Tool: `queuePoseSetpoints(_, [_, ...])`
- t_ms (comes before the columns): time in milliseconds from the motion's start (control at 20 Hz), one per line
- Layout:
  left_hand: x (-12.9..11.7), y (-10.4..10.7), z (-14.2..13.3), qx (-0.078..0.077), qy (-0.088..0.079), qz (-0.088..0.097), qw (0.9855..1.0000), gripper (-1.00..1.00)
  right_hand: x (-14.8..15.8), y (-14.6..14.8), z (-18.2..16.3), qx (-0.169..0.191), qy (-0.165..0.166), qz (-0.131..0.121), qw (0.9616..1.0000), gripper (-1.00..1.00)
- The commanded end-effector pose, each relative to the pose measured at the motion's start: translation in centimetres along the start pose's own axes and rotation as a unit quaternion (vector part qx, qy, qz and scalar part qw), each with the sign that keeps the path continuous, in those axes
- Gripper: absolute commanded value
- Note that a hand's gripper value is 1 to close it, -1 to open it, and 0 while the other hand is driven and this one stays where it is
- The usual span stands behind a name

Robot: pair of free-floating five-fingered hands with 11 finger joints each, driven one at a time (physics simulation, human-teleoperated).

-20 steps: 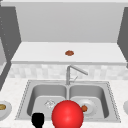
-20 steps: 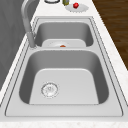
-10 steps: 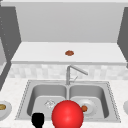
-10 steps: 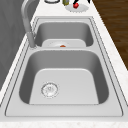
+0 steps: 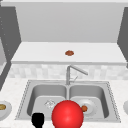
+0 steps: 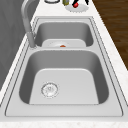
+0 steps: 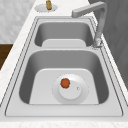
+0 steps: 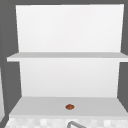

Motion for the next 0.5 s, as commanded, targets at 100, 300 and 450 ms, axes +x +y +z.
queuePoseSetpoints(100, [0.0, 0.0, 0.0, 0.0, 0.0, 0.0, 1.0, 0.0, -1.2, -0.2, -0.6, 0.0, -0.012, -0.002, 0.9999, -1.0])
queuePoseSetpoints(300, [0.0, 0.0, 0.0, 0.0, 0.0, 0.0, 1.0, 0.0, -1.4, -0.1, -1.0, 0.003, -0.005, 0.004, 1.0, -1.0])
queuePoseSetpoints(450, [0.0, 0.0, 0.0, 0.0, 0.0, 0.0, 1.0, 0.0, -1.4, -0.1, -1.6, 0.007, -0.002, 0.006, 1.0, -1.0])
